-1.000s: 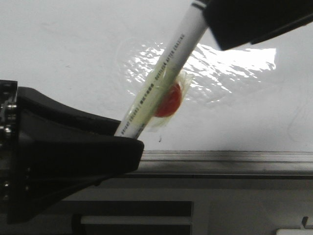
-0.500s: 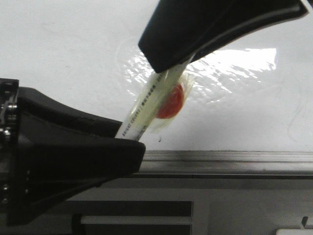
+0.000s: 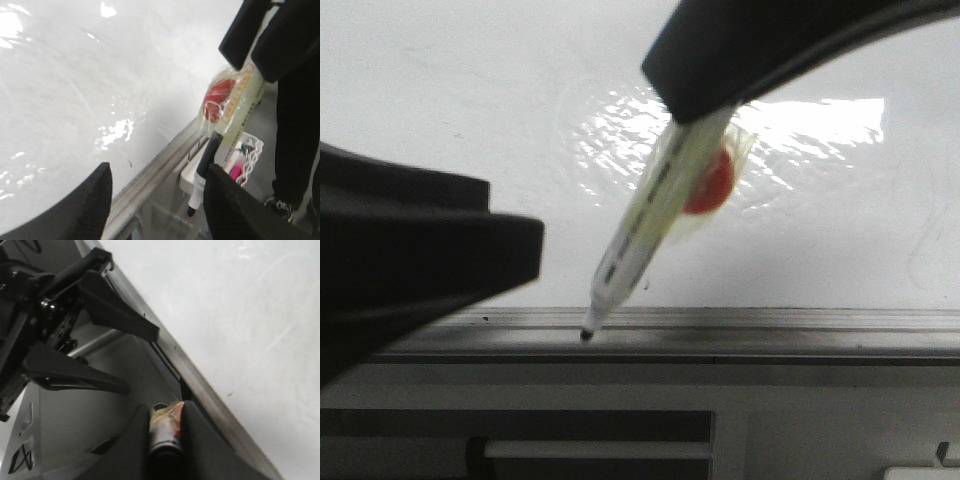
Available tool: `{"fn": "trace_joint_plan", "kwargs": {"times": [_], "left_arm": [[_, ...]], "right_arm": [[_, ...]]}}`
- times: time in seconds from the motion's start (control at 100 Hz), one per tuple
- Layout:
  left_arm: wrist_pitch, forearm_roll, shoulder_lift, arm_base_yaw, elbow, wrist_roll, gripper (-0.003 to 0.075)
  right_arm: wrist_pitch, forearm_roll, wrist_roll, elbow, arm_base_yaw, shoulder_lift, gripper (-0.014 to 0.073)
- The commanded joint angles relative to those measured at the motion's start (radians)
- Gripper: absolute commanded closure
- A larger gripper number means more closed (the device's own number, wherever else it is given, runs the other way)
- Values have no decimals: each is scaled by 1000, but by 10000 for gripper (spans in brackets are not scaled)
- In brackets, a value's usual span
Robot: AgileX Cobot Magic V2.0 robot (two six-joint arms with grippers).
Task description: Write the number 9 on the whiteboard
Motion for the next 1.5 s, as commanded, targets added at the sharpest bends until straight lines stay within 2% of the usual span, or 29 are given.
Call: {"fn": "trace_joint_plan", "kwargs": {"times": [0.0,0.22,0.36,0.85,1.01,1.1,1.29,1.49], "left_arm": [[-75,-75,-106,-3,-4,2,333],[64,-251,-336,-1,-5,169,333],[87,-285,-375,-1,-5,179,333],[104,-285,-373,-1,-5,179,333],[102,-285,-373,-1,-5,179,333],[102,-285,-373,-1,-5,179,333],[102,-285,-373,-1,-5,179,333],[104,-285,-373,-1,-5,179,333]], "right_arm": [[-94,-20,-7,-31,-37,-59,659],[-98,-20,1,-55,-206,-109,653],[-105,-18,1,-94,-273,-89,653],[-165,-22,1,-259,-319,123,654],[-96,0,1,-270,-266,199,655],[-62,-8,1,-254,-250,190,655],[-52,-33,1,-271,-301,111,655],[-55,-49,1,-318,-331,127,655]]}}
